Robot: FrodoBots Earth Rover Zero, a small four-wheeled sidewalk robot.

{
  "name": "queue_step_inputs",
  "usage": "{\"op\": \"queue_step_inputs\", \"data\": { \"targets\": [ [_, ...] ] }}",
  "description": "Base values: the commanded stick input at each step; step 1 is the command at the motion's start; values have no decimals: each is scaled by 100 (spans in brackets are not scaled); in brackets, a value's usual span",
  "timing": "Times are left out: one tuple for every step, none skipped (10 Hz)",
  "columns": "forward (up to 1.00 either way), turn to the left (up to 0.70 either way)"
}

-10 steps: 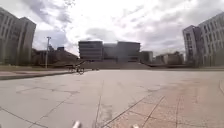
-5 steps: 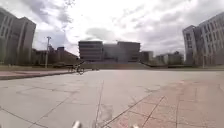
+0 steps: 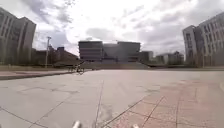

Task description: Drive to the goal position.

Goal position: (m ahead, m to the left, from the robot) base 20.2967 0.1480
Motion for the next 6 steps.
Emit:
{"op": "queue_step_inputs", "data": {
  "targets": [
    [6,0],
    [6,0],
    [6,0],
    [6,0],
    [6,0],
    [6,0]
  ]
}}
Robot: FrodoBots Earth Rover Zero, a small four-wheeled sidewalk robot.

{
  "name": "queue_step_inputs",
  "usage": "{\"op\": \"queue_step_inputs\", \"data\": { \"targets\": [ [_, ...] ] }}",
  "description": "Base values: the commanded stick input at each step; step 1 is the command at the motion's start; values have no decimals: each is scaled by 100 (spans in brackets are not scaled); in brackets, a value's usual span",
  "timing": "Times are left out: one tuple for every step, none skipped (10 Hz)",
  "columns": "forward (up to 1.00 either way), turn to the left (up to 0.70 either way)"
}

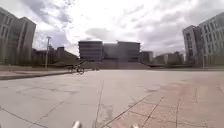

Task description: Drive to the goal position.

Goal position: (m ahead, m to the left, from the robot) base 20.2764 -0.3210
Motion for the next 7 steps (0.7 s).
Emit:
{"op": "queue_step_inputs", "data": {
  "targets": [
    [6,0],
    [6,0],
    [6,0],
    [6,0],
    [6,0],
    [6,0],
    [6,0]
  ]
}}
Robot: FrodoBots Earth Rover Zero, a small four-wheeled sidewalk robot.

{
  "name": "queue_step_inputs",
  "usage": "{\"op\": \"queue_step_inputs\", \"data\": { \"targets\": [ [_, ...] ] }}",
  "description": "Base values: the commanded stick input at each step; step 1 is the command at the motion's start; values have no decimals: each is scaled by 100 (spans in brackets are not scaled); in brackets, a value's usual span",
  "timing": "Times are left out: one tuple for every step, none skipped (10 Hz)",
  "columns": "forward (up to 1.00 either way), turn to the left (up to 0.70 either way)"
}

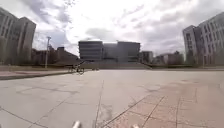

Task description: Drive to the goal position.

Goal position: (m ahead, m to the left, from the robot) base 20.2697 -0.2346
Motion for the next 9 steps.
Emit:
{"op": "queue_step_inputs", "data": {
  "targets": [
    [6,0],
    [6,0],
    [6,0],
    [6,0],
    [6,0],
    [6,0],
    [6,0],
    [6,0],
    [6,0]
  ]
}}
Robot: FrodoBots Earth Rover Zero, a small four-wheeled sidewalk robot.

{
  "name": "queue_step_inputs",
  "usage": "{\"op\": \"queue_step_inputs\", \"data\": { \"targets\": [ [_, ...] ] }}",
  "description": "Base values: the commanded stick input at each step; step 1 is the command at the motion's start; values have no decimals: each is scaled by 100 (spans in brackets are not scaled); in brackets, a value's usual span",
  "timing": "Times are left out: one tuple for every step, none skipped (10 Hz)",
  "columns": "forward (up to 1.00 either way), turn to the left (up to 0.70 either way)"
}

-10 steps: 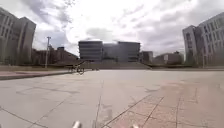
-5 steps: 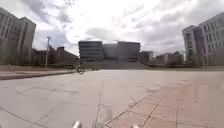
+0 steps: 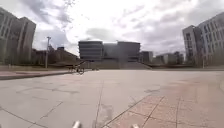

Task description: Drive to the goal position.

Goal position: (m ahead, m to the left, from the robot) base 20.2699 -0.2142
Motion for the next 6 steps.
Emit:
{"op": "queue_step_inputs", "data": {
  "targets": [
    [6,0],
    [6,0],
    [6,0],
    [6,0],
    [6,0],
    [6,0]
  ]
}}
